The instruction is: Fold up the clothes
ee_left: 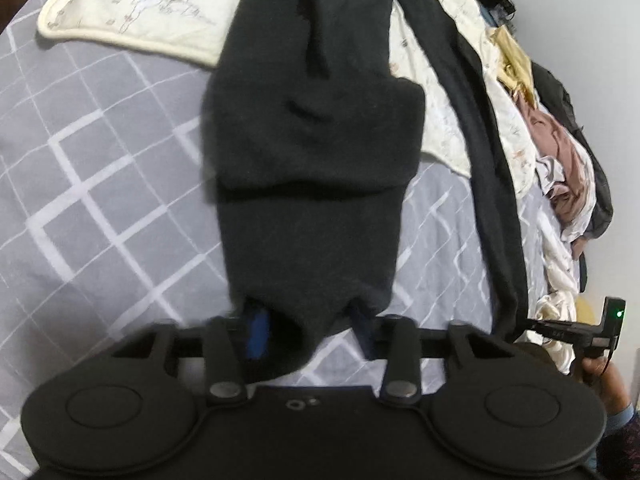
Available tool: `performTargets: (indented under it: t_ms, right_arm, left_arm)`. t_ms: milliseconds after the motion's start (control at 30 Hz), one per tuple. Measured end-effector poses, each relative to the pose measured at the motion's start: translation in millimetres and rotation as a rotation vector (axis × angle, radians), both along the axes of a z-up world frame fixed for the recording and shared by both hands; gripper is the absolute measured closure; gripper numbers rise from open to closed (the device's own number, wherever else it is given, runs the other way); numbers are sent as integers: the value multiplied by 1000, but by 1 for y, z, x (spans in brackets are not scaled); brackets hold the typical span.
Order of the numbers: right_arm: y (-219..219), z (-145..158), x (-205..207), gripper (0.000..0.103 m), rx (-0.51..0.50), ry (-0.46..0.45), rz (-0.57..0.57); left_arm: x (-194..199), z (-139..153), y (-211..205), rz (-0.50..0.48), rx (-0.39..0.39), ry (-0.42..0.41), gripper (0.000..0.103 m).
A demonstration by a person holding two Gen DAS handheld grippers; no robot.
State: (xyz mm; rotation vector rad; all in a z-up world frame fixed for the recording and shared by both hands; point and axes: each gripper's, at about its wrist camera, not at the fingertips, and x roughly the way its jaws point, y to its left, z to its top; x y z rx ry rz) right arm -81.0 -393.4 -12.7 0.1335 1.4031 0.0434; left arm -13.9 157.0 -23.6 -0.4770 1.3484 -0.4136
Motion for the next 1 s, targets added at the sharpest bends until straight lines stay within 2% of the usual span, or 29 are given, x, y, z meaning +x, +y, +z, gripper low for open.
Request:
performTargets:
  t_ms: [133, 300, 500, 567, 600, 700, 833, 900, 1000]
  right_arm:
    - [1, 9, -10, 91, -11, -39, -24]
    - [-2, 16, -22, 88, -36, -80, -43]
    - [-1, 28, -24, 84, -83, -142, -40]
    - [6, 34, -22, 77, -99, -178, -15]
    - [12, 39, -21, 76, -95, -210, 10]
    - [40, 55, -14, 74, -91, -323, 101]
    - [82, 67, -6, 74, -116, -436, 211]
    - [105, 65, -1, 74, -134, -470, 260]
    - [119, 50, 8, 72, -173, -458, 266]
  left_arm:
    - [-8, 10, 3, 42, -79, -72, 102]
    - [-25, 21, 8, 66, -207, -56, 102]
    - [-51, 37, 16, 108, -246, -59, 102]
    - [-55, 51, 9, 58, -154, -118, 102]
    - [-58, 62, 1, 18, -81, -175, 102]
    - [-61, 90, -23, -83, 52, -326, 102]
    - [-57, 112, -46, -130, 89, -424, 102]
    - [-52, 118, -54, -120, 58, -443, 102]
    - [-51, 120, -54, -104, 1, -431, 102]
